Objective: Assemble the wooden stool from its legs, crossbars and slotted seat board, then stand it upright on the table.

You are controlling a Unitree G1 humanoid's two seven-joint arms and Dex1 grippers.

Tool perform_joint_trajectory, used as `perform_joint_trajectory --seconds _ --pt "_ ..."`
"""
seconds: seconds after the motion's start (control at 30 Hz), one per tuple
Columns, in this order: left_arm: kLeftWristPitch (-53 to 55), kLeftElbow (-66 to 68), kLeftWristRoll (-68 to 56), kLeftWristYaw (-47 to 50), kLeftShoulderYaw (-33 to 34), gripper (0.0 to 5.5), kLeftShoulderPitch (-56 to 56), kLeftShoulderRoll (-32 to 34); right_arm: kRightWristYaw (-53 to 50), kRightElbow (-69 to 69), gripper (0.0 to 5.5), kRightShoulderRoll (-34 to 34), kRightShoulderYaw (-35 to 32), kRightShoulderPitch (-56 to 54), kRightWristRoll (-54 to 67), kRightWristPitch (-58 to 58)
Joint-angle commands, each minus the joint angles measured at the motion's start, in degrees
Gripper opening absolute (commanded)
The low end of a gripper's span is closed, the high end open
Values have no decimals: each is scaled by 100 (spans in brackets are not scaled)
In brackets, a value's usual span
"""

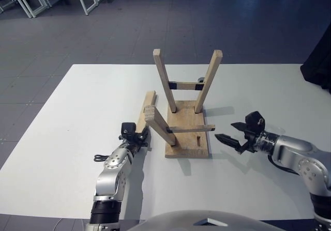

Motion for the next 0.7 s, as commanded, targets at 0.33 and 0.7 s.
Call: perform_joint_trajectory --seconds 0.33,0.7 --pt "1870 -717 -7604 -2102 2115 204 -2685 1650 -1018 1337 500 1531 -1237 -3662 3468 1087" --pt "2890 -267 -7644 -2739 1099 204 -3400 1966 -2119 1989 500 1645 -786 -4528 5547 937"
